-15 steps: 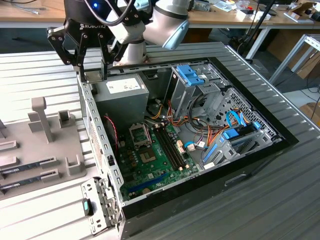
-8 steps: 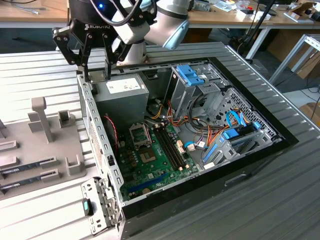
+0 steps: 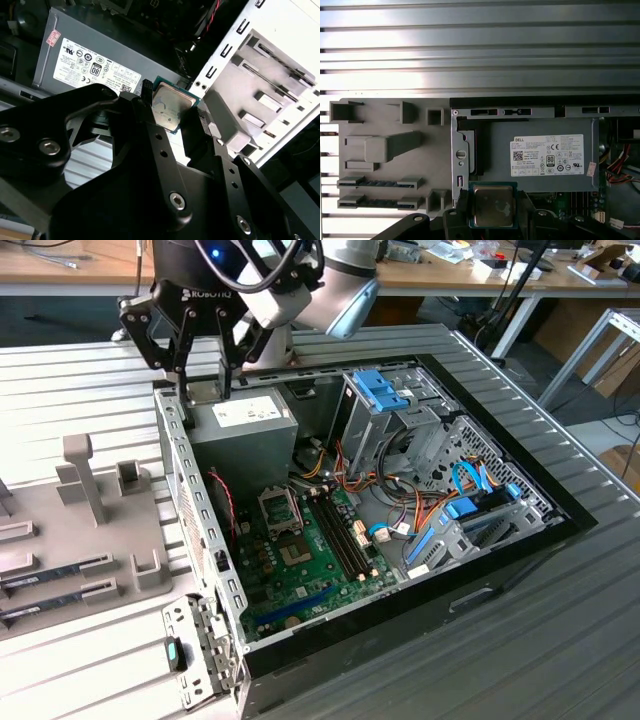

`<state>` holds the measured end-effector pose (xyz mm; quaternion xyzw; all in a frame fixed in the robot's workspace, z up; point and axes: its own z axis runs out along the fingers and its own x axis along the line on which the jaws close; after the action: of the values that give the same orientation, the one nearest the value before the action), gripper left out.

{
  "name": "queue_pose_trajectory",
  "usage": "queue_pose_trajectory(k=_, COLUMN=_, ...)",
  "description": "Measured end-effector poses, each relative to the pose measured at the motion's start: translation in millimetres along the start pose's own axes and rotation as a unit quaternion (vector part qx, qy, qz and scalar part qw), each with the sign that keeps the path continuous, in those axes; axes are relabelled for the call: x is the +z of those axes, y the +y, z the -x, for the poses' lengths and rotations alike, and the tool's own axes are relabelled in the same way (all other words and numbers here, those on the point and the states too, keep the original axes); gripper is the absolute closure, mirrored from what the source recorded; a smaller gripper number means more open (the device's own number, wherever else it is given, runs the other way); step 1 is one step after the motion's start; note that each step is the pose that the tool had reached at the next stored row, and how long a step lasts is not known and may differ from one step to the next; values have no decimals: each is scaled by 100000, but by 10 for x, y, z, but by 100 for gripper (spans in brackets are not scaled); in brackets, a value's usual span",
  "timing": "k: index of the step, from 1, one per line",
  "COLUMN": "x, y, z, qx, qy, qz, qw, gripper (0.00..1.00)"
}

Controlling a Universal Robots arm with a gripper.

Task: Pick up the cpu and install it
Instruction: 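Pick up the cpu and move it towards the insertion slot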

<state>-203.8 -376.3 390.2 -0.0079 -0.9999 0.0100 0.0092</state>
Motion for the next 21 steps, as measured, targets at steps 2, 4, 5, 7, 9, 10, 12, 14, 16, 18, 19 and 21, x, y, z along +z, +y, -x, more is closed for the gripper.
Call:
queue_pose_trajectory(k=2, x=2, y=0, z=16, qx=2, qy=-1, qz=1, qw=100000, gripper=53)
queue_pose_trajectory(k=4, x=5, y=1, z=37, qx=2, qy=-1, qz=0, qw=100000, gripper=53)
queue_pose_trajectory(k=5, x=7, y=1, z=53, qx=0, qy=-3, qz=3, qw=100000, gripper=53)
queue_pose_trajectory(k=7, x=10, y=1, z=75, qx=1, qy=-1, qz=-1, qw=100000, gripper=53)
queue_pose_trajectory(k=9, x=13, y=2, z=91, qx=4, qy=-3, qz=1, qw=100000, gripper=53)
queue_pose_trajectory(k=10, x=15, y=2, z=102, qx=3, qy=-5, qz=3, qw=100000, gripper=53)
queue_pose_trajectory(k=12, x=17, y=2, z=121, qx=3, qy=-3, qz=1, qw=100000, gripper=53)
queue_pose_trajectory(k=14, x=20, y=3, z=144, qx=3, qy=-3, qz=-2, qw=100000, gripper=53)
queue_pose_trajectory(k=16, x=23, y=3, z=166, qx=3, qy=0, qz=-5, qw=100000, gripper=53)
queue_pose_trajectory(k=18, x=27, y=4, z=189, qx=-1, qy=-1, qz=-3, qw=100000, gripper=53)
queue_pose_trajectory(k=19, x=28, y=4, z=197, qx=0, qy=-2, qz=-2, qw=100000, gripper=53)
queue_pose_trajectory(k=21, x=30, y=4, z=213, qx=2, qy=-3, qz=-3, qw=100000, gripper=53)
